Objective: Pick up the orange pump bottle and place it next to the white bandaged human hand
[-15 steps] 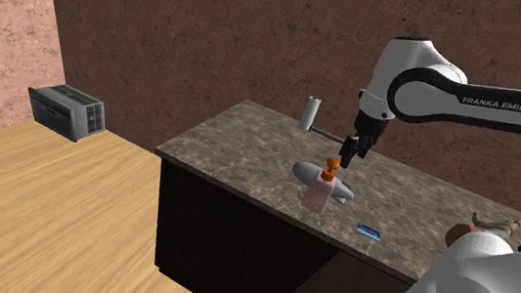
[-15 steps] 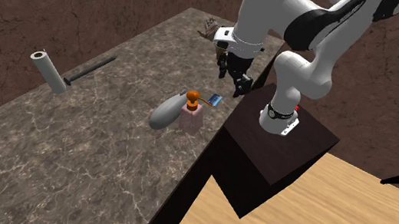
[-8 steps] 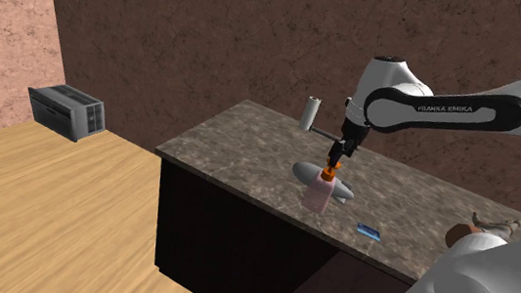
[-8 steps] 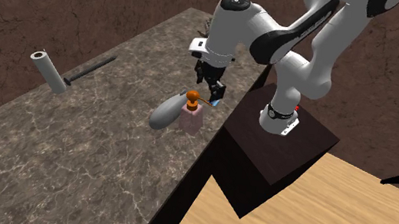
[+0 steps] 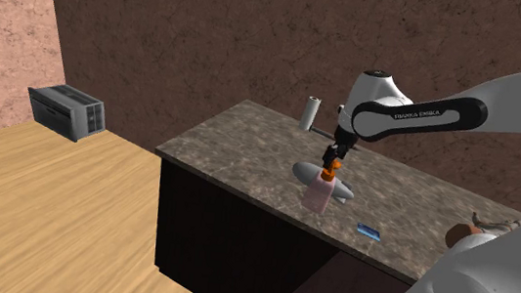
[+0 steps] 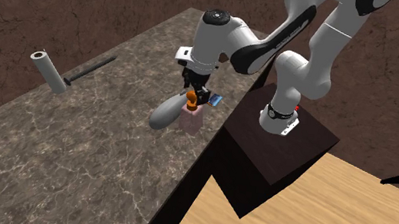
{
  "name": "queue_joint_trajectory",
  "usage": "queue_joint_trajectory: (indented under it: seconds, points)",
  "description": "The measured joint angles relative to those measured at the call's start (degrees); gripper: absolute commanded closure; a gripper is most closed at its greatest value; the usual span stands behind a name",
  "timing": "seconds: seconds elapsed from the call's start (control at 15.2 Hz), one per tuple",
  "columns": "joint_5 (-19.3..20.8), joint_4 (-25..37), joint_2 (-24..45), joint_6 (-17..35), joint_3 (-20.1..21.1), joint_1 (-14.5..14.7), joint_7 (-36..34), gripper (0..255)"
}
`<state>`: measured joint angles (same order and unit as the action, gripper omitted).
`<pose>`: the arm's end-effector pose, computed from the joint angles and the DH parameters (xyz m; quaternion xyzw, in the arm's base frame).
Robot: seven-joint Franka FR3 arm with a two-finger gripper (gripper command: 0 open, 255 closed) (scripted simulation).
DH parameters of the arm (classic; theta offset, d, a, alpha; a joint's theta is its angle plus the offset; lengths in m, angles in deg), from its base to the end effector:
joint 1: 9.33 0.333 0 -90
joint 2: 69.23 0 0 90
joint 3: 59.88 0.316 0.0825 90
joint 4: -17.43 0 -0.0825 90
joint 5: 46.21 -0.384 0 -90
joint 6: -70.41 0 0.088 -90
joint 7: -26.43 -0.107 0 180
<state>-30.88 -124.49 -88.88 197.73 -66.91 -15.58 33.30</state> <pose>0.4244 -0.1094 0.4237 0.9948 0.0233 0.0281 0.0953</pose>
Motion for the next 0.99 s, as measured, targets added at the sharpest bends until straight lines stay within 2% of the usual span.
queue_joint_trajectory:
  seconds: [0.2,0.66,0.73,0.99]
  points:
    - [0.4,-1.02,1.44,2.52,-0.37,-0.27,-0.1,0]
    - [0.51,-1.34,1.79,3.21,-0.41,-0.3,-0.22,0]
    - [0.51,-1.34,1.79,3.21,-0.41,-0.3,-0.22,255]
    - [0.52,-1.26,1.78,3.22,-0.42,-0.31,-0.21,255]
